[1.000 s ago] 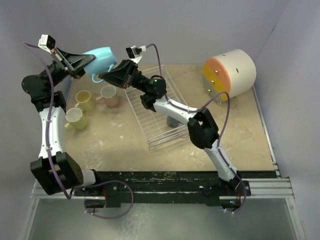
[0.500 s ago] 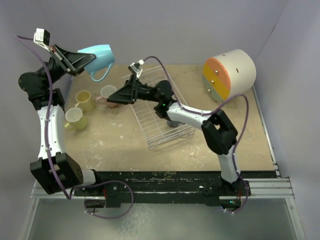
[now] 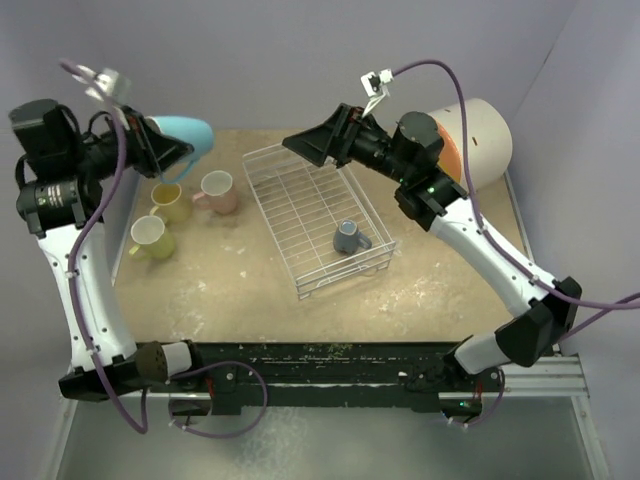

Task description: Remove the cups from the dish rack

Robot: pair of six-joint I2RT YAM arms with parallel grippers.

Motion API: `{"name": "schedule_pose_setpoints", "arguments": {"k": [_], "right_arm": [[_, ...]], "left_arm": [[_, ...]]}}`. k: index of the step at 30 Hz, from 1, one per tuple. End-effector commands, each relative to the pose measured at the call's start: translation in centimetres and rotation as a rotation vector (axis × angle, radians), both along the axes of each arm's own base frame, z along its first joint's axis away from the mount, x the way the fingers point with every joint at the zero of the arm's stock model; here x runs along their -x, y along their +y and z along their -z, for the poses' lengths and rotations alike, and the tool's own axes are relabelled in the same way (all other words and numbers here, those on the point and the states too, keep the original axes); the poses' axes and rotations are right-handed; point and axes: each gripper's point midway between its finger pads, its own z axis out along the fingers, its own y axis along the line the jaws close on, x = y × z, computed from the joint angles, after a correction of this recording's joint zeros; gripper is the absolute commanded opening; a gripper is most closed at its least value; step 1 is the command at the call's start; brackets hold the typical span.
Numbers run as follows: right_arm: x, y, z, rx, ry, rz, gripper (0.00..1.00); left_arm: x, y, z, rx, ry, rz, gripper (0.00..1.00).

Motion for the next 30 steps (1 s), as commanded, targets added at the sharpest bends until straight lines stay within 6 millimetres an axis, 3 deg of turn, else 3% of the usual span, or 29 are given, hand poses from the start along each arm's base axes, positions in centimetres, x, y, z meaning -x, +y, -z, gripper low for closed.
{"name": "schedule_pose_setpoints", "arguments": {"k": [1, 4, 10, 14, 17, 19, 24, 27, 30], "right_arm": [[-2.2, -2.9, 4.9, 0.283, 0.042, 0.226, 1.00], [-2.0, -3.9, 6.0, 0.311, 0.061, 0.259, 1.00], [-1.4, -5.9, 7.9, 0.381, 0.089, 0.323, 1.00], [-1.2, -6.9, 9.0, 0.422, 0.107, 0.355, 1.00], [-1.4, -8.2, 9.4, 0.436, 0.119, 0.420, 1.00], [-1.3, -9.7, 9.5, 0.445, 0.142, 0.492, 1.00], [0.0, -11.4, 8.0, 0.350, 0.111, 0.540, 1.00], [-0.2, -12.3, 8.5, 0.346, 0.177, 0.598, 1.00], [-0.3, -11.6, 9.5, 0.368, 0.215, 0.569, 1.00]], "left_arm": [[0.3, 0.7, 11.4, -0.346, 0.205, 0.050, 0.00], [1.6, 0.8, 15.2, -0.500, 0.250, 0.082, 0.00], [3.8, 4.2, 20.2, -0.761, 0.281, 0.059, 0.00], [3.9, 6.9, 23.7, -0.914, 0.296, 0.003, 0.00], [4.5, 7.6, 26.4, -0.953, 0.341, 0.011, 0.00], [5.2, 7.7, 27.8, -0.963, 0.378, 0.031, 0.00], [6.5, 9.1, 29.9, -1.041, 0.415, 0.015, 0.00], [6.5, 10.1, 31.3, -1.087, 0.417, -0.022, 0.00], [6.4, 10.9, 33.0, -1.114, 0.448, -0.035, 0.00]]}}
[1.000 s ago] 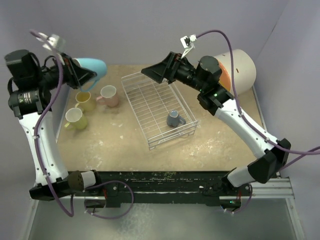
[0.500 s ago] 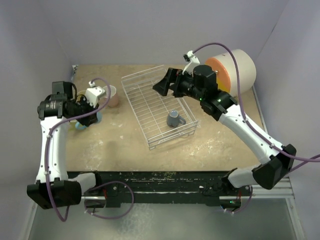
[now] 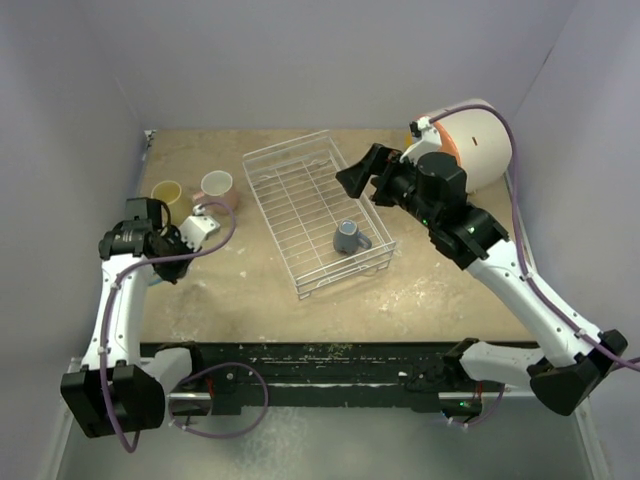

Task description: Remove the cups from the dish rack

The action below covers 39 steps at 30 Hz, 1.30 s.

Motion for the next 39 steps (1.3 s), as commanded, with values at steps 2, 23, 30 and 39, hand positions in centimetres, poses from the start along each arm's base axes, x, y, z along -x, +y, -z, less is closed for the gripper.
{"name": "schedule_pose_setpoints", "arguments": {"k": [2, 23, 30, 39], "right_arm": [[-1.1, 0.4, 1.2, 0.008, 0.076, 0.041, 1.00], [-0.2, 1.8, 7.7, 0.316, 0.267, 0.227, 1.00], [0.6, 2.2, 12.5, 0.446, 0.334, 0.193, 1.00], [-1.1, 1.0, 14.0, 0.568, 0.305, 0.061, 1.00]], "left_arm": [[-2.5, 2.5, 0.8, -0.105, -0.100, -0.006, 0.00], [-2.1, 6.5, 7.0, -0.054, 0.042, -0.076, 0.00], [-2.6, 6.2, 5.8, -0.011, 0.086, -0.034, 0.03], [-2.4, 5.8, 3.1, 0.003, 0.048, -0.014, 0.36]]}}
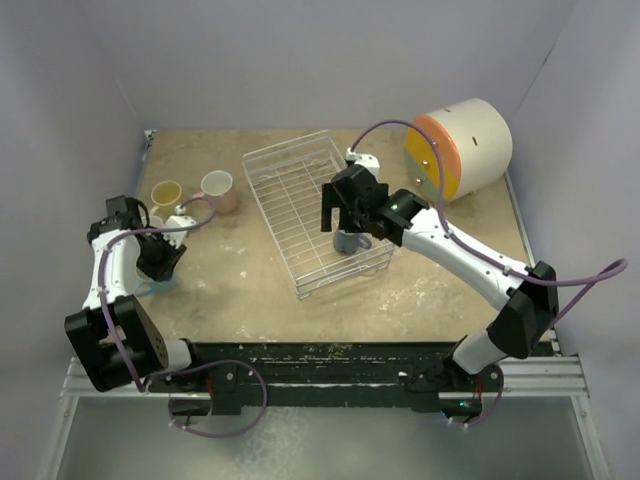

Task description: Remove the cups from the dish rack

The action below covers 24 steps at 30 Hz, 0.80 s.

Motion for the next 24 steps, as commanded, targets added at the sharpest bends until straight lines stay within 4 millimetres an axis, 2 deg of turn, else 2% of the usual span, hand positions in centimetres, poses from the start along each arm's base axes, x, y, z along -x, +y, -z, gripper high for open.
{"name": "schedule_pose_setpoints", "arguments": {"k": [1, 3, 5, 8, 9, 10, 11, 12, 15, 18, 24], "right_arm": [[-1.5, -0.8, -1.1, 0.024, -0.037, -0.066, 1.00], [-2.1, -1.1, -0.7, 0.010, -0.034, -0.088, 1.00], [-2.6, -1.4, -0.2, 0.019, -0.029, -0.109, 1.00], [-2.8, -1.9, 1.0, 0.059, -0.008, -0.133, 1.00], [-2.8, -2.0, 1.4, 0.069, 0.001, -0.143, 1.00], [-2.9, -2.0, 1.7, 0.072, 0.008, -0.152, 1.00], [-2.9, -1.9, 2.0, 0.073, 0.013, -0.163, 1.00], [-2.9, -1.9, 2.3, 0.075, 0.016, -0.173, 1.00], [-2.9, -1.6, 3.4, 0.083, 0.034, -0.213, 0.99], [-3.0, -1.5, 4.5, 0.120, 0.059, -0.247, 0.98], [-3.1, -1.4, 5.7, 0.151, 0.071, -0.285, 0.97]], "left_arm": [[-0.9, -0.3, -3.6, 0.002, -0.098, 0.043, 0.40], [-0.8, -0.5, -4.5, 0.002, -0.111, 0.054, 0.48], [-0.7, -0.7, -5.4, 0.002, -0.123, 0.056, 0.50], [-0.3, -0.8, -6.9, -0.008, -0.138, 0.064, 0.63], [-0.2, -0.8, -7.5, -0.012, -0.149, 0.069, 0.64], [0.0, -0.9, -8.1, -0.017, -0.159, 0.075, 0.72], [0.2, -1.1, -8.8, -0.016, -0.169, 0.083, 0.74], [0.3, -1.4, -9.6, -0.014, -0.186, 0.093, 0.83], [0.6, -2.3, -12.1, 0.004, -0.230, 0.118, 0.92], [0.6, -3.1, -13.8, 0.045, -0.249, 0.121, 0.94], [0.9, -4.8, -15.3, 0.139, -0.250, 0.116, 0.96]]}}
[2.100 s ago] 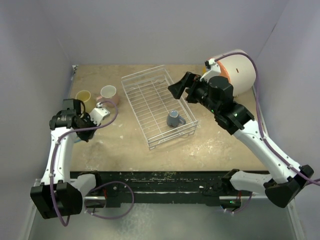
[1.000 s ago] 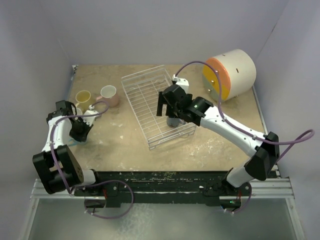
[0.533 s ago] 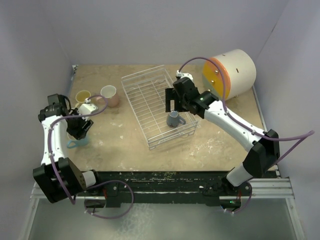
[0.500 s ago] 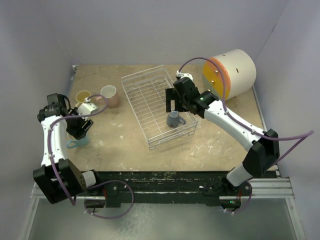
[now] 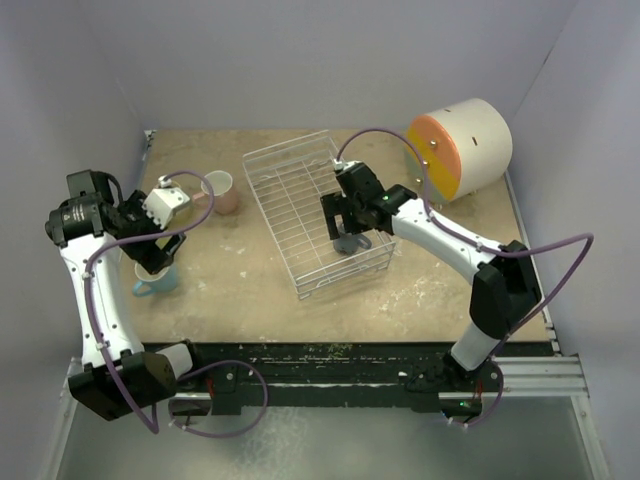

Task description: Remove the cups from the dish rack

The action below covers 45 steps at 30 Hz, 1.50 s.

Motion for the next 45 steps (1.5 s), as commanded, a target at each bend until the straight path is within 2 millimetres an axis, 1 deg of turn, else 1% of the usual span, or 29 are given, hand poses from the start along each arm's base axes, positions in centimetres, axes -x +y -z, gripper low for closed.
{"name": "schedule_pose_setpoints", "arguments": {"k": [1, 3, 5, 7, 9, 10, 12, 14, 15, 18, 21, 23, 28, 31, 36, 40, 43, 45], "right_arm": [[-0.4, 0.4, -0.6, -0.014, -0.032, -0.058, 0.97], [-0.4, 0.6, 0.0, -0.013, -0.023, -0.057, 0.96], [-0.8, 0.9, 0.0, -0.008, -0.015, -0.058, 0.94], [-0.9, 2.5, -0.3, -0.077, -0.002, -0.065, 0.93], [-0.9, 4.2, -1.2, -0.170, -0.002, -0.077, 0.94], [-0.8, 4.8, -1.5, -0.205, 0.000, -0.079, 0.94], [-0.5, 5.2, -1.9, -0.231, 0.008, -0.078, 0.97], [0.0, 5.0, -2.3, -0.235, 0.005, -0.095, 0.99], [0.7, 4.9, -2.3, -0.249, 0.018, -0.100, 1.00], [1.4, 3.3, -2.6, -0.219, -0.003, -0.094, 1.00], [2.2, 2.8, -2.2, -0.205, 0.013, -0.107, 1.00], [2.4, 2.5, -1.5, -0.189, 0.028, -0.107, 1.00], [2.9, 2.3, 0.5, -0.157, 0.073, -0.136, 0.96], [2.7, 1.6, 1.1, -0.124, 0.076, -0.129, 0.95], [2.0, 1.1, 0.0, -0.127, 0.057, -0.132, 0.95], [1.7, 0.4, -0.4, -0.090, 0.046, -0.145, 0.96], [1.4, 0.3, 0.1, -0.096, 0.058, -0.161, 0.95], [1.6, 0.9, 0.8, -0.109, 0.077, -0.196, 0.90]], "left_arm": [[0.7, -2.2, -1.2, 0.115, 0.005, 0.028, 0.96], [0.7, -2.4, -1.6, 0.126, -0.003, 0.026, 0.96], [0.6, -2.6, -2.1, 0.136, -0.012, 0.020, 0.96], [0.5, -2.9, -2.6, 0.158, -0.016, 0.016, 0.97], [0.5, -3.4, -2.9, 0.192, -0.010, 0.016, 0.97], [0.5, -3.7, -3.1, 0.208, -0.009, 0.016, 0.97], [0.4, -4.1, -3.3, 0.234, -0.006, 0.018, 0.97], [0.3, -4.4, -3.6, 0.258, -0.004, 0.020, 0.98], [0.3, -4.6, -3.6, 0.268, -0.002, 0.021, 0.97], [0.2, -4.8, -3.6, 0.289, 0.002, 0.020, 0.98], [0.3, -5.0, -3.7, 0.302, 0.008, 0.017, 0.98], [0.4, -5.1, -3.7, 0.303, 0.008, 0.018, 0.98], [0.9, -5.3, -4.4, 0.297, -0.005, 0.024, 0.98], [1.2, -5.5, -4.8, 0.292, -0.024, 0.032, 0.98], [1.3, -5.4, -5.0, 0.277, -0.035, 0.031, 0.99], [1.2, -5.5, -4.8, 0.290, -0.025, 0.032, 0.99], [1.0, -5.6, -4.7, 0.310, -0.014, 0.025, 0.99], [0.8, -5.6, -4.8, 0.317, -0.012, 0.019, 0.99]]}}
